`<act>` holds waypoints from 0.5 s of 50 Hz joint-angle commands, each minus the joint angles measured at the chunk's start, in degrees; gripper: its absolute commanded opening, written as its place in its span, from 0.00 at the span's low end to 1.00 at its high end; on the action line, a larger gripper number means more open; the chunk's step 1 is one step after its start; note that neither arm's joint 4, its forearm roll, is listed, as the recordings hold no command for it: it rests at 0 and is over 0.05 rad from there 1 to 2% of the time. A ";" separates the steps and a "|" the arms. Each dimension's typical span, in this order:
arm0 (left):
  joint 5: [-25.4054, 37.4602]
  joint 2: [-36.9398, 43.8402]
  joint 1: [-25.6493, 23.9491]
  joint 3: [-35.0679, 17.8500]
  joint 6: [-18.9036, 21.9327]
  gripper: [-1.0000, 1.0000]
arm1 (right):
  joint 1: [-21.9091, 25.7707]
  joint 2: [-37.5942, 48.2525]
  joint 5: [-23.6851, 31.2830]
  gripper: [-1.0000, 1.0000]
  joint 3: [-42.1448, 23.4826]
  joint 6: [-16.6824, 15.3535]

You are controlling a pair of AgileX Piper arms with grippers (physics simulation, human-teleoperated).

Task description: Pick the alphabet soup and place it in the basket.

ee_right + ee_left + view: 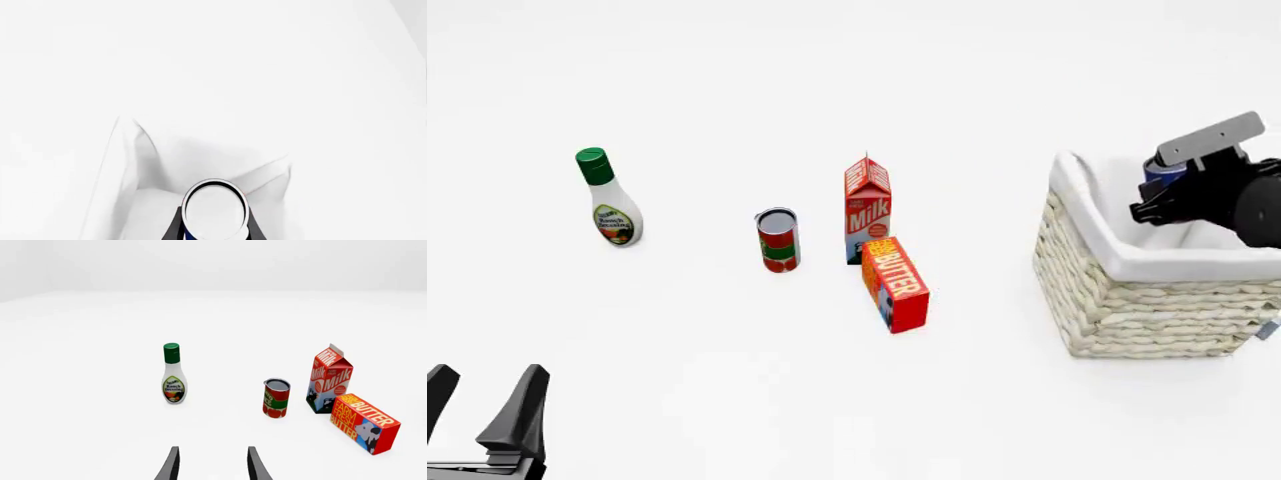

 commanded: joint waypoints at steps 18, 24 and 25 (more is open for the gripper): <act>0.00 0.00 0.00 0.00 0.00 1.00 | -0.40 2.68 2.15 0.00 -4.07 -0.36; 0.00 0.01 0.00 0.00 0.01 1.00 | -0.36 2.93 2.41 0.00 -4.10 -0.33; 0.00 0.00 0.00 0.00 0.00 1.00 | -0.30 3.01 2.44 0.00 -4.02 -0.35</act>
